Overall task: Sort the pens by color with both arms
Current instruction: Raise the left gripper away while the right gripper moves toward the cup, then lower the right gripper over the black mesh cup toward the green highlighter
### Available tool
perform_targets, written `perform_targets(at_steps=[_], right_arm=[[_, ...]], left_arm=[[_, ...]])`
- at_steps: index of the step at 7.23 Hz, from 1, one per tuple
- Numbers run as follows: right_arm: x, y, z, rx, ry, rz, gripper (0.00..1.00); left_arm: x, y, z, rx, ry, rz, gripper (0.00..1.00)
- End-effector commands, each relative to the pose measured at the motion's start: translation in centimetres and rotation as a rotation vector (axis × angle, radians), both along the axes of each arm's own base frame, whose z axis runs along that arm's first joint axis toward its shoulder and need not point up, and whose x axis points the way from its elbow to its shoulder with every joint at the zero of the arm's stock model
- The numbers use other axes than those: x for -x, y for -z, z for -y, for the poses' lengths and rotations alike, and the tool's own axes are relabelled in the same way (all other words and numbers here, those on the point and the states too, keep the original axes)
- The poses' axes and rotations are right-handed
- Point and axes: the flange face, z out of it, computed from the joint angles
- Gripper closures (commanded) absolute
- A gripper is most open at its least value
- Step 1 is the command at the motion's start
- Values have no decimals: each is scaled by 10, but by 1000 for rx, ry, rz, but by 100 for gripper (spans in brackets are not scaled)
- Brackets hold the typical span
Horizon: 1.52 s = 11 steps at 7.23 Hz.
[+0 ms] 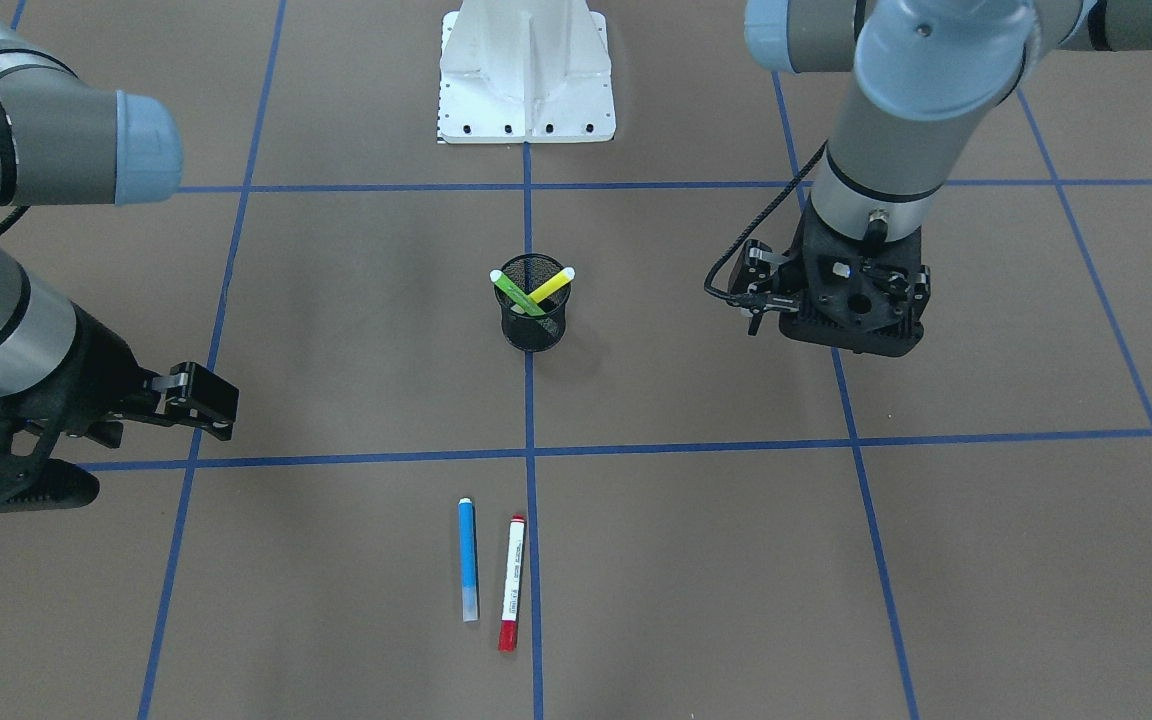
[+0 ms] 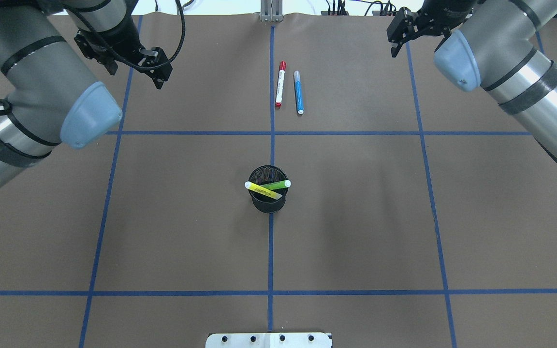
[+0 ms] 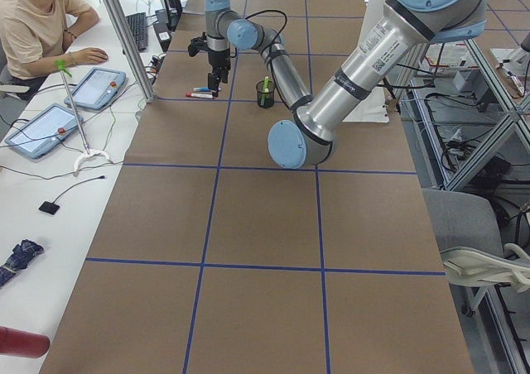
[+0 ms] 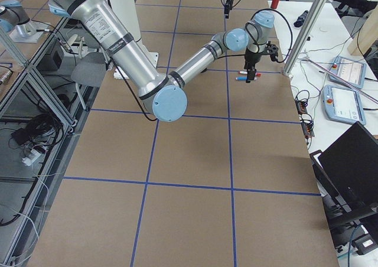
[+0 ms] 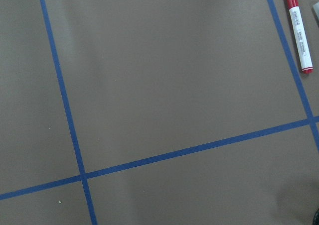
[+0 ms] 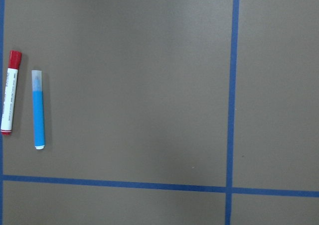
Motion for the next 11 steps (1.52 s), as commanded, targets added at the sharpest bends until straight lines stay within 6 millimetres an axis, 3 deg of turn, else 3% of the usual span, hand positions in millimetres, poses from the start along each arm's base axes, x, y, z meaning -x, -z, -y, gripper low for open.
perform_targets(at_steps=[1, 2, 4, 6, 8, 11], right_arm=[[32, 30, -14, 32, -6, 20, 0], [48, 46, -22, 46, 17, 8, 0], [82, 79, -42, 64, 68, -17, 0], [133, 107, -82, -9, 135, -53, 1], [163, 115, -116, -63, 211, -45, 7], [198, 114, -146, -162, 354, -47, 8]], left_arm=[[55, -44, 13, -4, -62, -14, 1], [71, -64, 15, 8, -75, -14, 1], [80, -78, 15, -2, -99, -8, 1], [88, -90, 4, -12, -109, -8, 1], [89, -91, 3, -22, -119, -7, 0], [90, -106, -1, 5, -113, 1, 0]])
